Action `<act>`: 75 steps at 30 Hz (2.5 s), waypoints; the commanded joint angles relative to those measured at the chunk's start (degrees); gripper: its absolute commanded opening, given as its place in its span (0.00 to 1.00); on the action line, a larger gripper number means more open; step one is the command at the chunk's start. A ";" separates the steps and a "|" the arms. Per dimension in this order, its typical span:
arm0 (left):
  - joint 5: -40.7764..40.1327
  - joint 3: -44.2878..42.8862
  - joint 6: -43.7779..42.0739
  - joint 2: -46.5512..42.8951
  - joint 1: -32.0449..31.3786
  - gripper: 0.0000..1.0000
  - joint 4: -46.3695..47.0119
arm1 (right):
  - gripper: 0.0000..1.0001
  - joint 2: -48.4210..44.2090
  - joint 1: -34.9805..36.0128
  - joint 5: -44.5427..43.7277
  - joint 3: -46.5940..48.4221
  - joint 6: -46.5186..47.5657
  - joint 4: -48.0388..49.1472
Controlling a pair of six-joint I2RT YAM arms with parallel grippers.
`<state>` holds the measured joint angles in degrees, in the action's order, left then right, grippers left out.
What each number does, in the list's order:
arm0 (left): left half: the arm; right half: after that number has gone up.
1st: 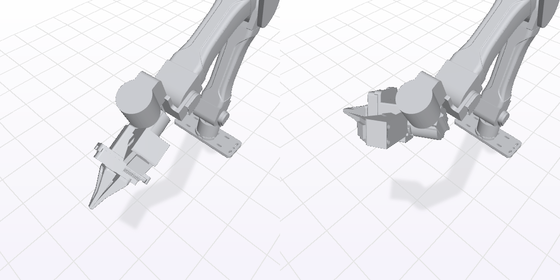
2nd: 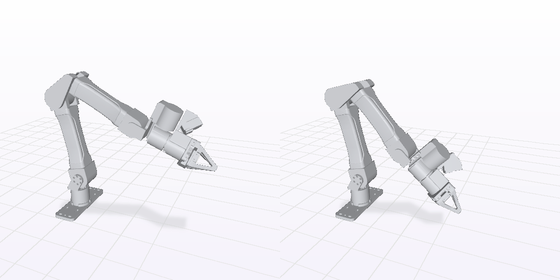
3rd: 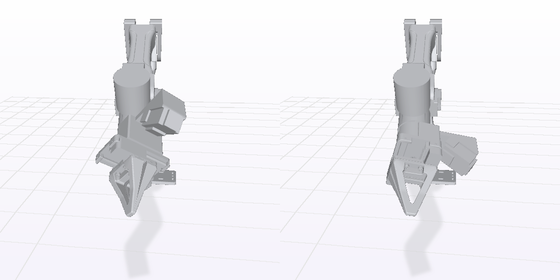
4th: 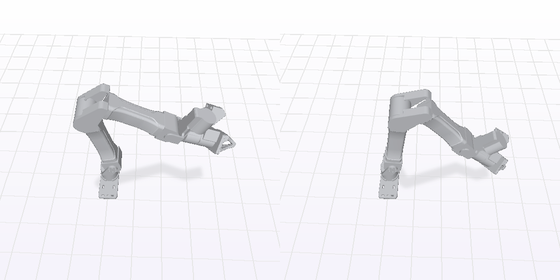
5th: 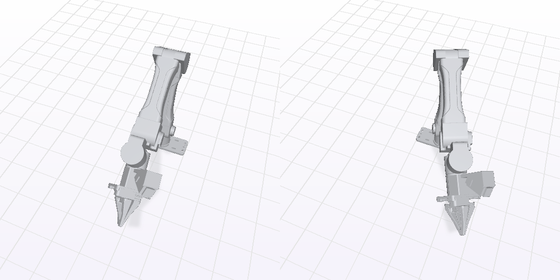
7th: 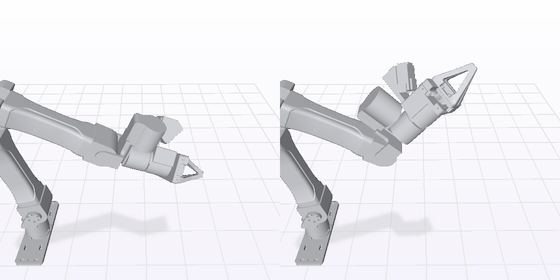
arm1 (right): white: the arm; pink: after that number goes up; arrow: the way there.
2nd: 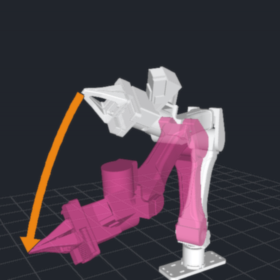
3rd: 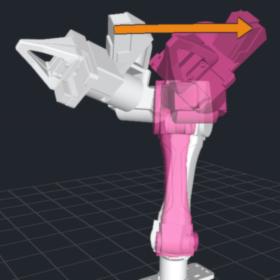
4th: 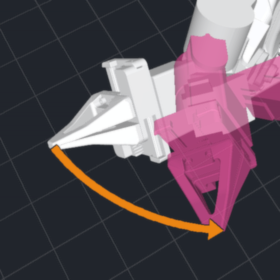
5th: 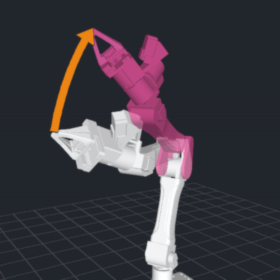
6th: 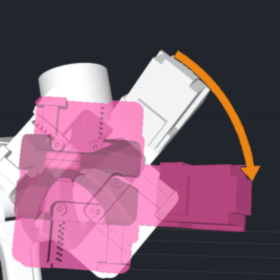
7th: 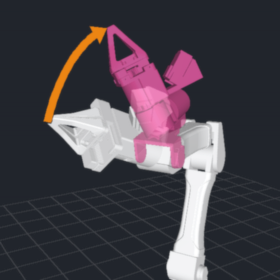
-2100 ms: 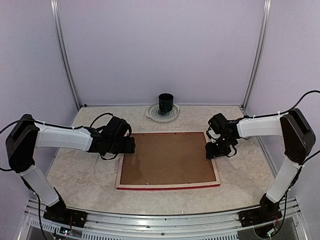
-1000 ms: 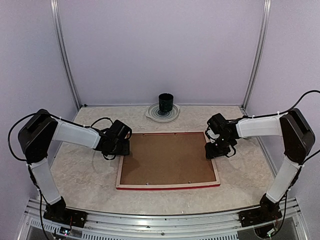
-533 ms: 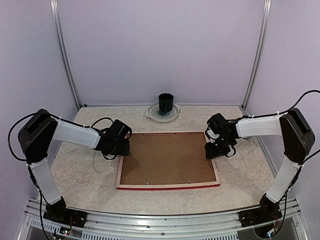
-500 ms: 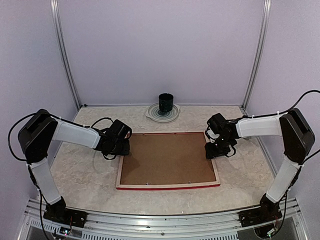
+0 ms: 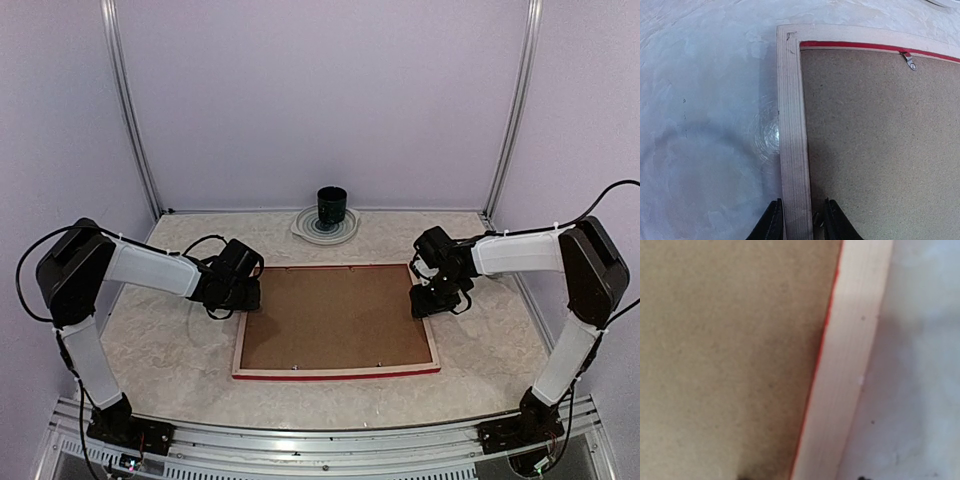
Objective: Put the photo into the frame
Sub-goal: Press the fastener onto the backboard, then pick up the photo frame from the center of the board.
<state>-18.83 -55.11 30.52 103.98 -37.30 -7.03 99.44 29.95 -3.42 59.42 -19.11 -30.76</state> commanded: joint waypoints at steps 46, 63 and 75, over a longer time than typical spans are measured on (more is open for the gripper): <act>-0.65 0.96 -0.26 -2.55 1.97 0.32 -0.89 | 0.25 1.81 2.21 -3.62 -0.55 3.18 -5.73; -2.71 -0.77 -3.09 -18.30 -3.79 0.99 -4.29 | 0.85 -14.55 -1.07 5.20 -0.12 0.77 -3.39; 9.04 -0.93 -26.89 -19.59 -22.17 0.99 1.85 | 0.91 -25.92 -8.68 14.97 -11.87 -2.62 8.99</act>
<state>-16.71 -54.78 15.42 84.75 -54.83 -8.21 76.95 22.81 6.66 50.57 -20.18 -27.83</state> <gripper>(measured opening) 0.989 0.906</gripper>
